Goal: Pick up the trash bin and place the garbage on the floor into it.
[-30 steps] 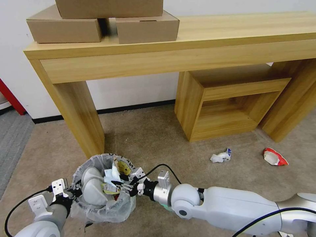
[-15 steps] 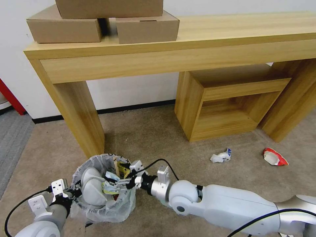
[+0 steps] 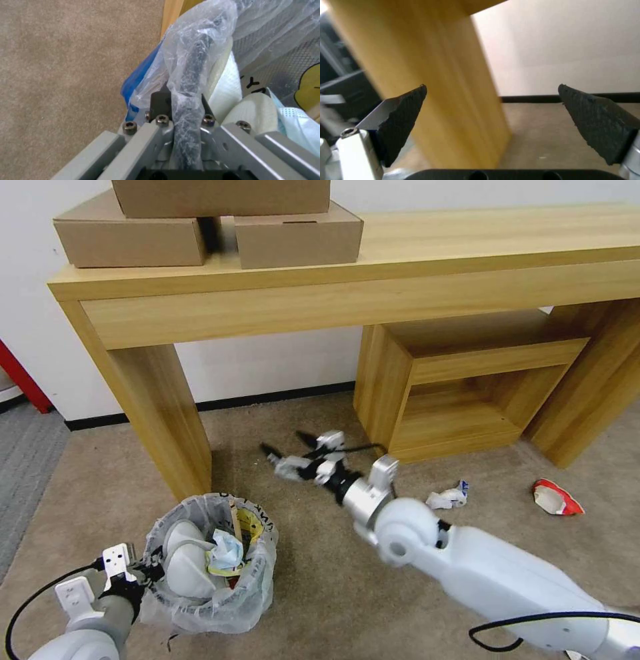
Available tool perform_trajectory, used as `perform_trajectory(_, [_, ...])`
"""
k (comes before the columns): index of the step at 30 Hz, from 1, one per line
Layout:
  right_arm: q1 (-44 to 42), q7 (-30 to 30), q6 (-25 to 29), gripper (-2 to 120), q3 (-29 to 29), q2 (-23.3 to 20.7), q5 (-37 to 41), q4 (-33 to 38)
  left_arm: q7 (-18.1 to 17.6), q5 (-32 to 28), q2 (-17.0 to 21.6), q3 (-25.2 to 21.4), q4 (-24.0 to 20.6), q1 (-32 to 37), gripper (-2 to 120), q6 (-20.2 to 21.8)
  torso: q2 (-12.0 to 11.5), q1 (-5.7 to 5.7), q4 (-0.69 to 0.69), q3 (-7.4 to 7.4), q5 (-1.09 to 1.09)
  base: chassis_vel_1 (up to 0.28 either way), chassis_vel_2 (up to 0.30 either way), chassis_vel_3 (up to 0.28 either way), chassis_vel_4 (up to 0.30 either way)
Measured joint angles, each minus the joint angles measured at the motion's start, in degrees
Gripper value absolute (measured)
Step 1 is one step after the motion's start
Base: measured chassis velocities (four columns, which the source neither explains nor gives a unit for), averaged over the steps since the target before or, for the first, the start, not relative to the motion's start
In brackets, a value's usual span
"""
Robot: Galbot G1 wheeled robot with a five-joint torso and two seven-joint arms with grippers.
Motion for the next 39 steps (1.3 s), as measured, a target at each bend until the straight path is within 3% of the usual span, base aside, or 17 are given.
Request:
perform_trajectory(10, [-4.2,7.3,-2.5,100,6.7,-3.0,-3.5,-1.4,0.2,0.8,-0.4,-0.2,-1.4,1.3,1,-0.3,0.0,0.00,0.01,0.00,0.00,0.000,0.000,0.000,0.000])
perform_trajectory(23, [-14.5,8.4,-3.8,100,19.4,-6.0,-7.9,-2.3,0.7,1.8,0.1,-0.3,-2.2,2.7,1,-0.7,0.0,0.00,0.01,0.00,0.00,0.000,0.000,0.000,0.000])
perform_trajectory(39, [-17.8,12.2,-5.1,100,21.6,-4.6,-12.3,-4.0,1.1,2.6,-0.5,-0.4,-2.6,3.8,1,-1.3,0.0,0.00,0.01,0.00,0.00,-0.048,-0.050,-0.050,-0.050])
